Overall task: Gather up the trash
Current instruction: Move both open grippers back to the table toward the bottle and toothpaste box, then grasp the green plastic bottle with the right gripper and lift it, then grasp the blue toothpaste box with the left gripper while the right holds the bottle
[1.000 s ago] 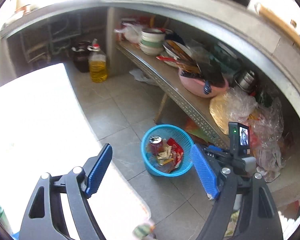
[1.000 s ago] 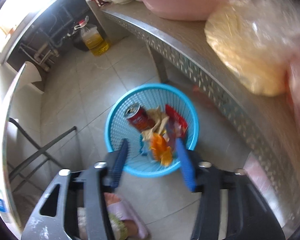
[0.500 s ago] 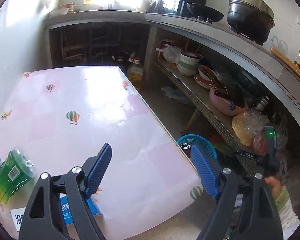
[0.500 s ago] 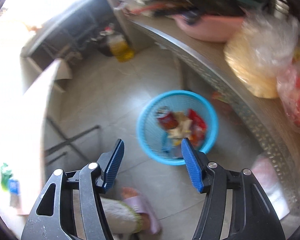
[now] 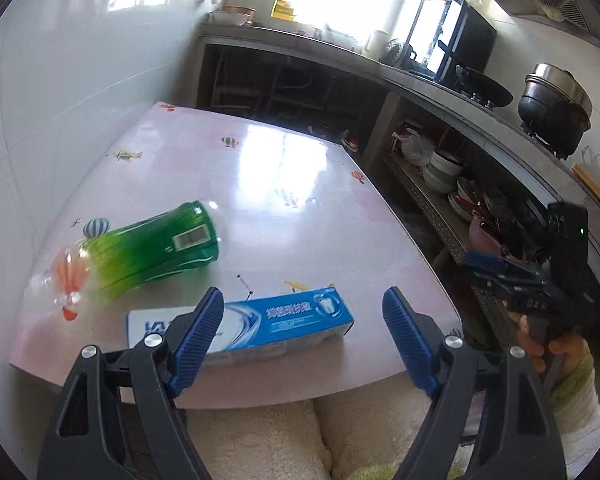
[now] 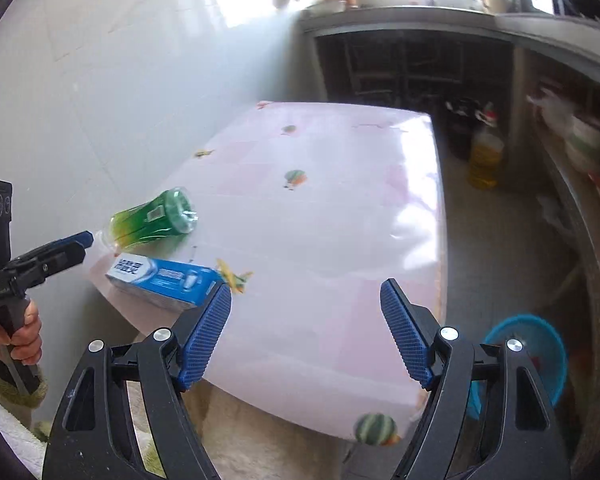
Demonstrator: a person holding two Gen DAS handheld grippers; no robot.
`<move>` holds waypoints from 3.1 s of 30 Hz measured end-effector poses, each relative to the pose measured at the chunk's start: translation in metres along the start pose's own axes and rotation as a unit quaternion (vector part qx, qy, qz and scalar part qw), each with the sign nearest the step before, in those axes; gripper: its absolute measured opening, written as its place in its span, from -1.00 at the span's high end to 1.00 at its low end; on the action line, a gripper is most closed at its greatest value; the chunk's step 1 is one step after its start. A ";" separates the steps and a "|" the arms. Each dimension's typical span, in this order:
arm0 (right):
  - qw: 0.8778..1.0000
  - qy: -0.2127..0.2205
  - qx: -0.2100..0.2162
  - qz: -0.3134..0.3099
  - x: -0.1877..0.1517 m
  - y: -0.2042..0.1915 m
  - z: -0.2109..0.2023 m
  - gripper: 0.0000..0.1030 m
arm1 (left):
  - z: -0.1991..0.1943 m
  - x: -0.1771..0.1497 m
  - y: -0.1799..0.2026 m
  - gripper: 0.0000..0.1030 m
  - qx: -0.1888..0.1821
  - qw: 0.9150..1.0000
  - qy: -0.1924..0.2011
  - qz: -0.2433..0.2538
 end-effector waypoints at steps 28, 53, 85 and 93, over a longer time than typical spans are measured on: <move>0.844 -0.324 0.129 -0.408 0.052 -0.213 0.288 -0.48 | -0.017 -0.069 -0.071 -0.54 0.023 0.996 -0.043 -0.080; 0.983 -0.173 0.051 0.042 -0.018 -0.025 0.088 -0.23 | 0.092 -0.032 -0.017 -0.54 0.001 0.991 -0.108 -0.082; 0.977 -0.039 -0.047 0.202 -0.044 0.063 -0.010 -0.17 | 0.139 0.005 0.043 -0.09 0.084 0.990 -0.112 0.035; 0.969 -0.042 -0.022 0.242 -0.045 0.073 -0.011 -0.19 | 0.126 -0.013 0.068 -0.10 0.042 0.985 -0.127 0.113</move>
Point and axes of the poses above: each gripper's, at about its wrist camera, not at the fingertips, and z roughly the way its jaws point, y to its right, x to its top, the point moved 6 cm from there along z, roughly the way its jaws point, and after that the axes turned 13 degrees about x, right-handed, at the moved point
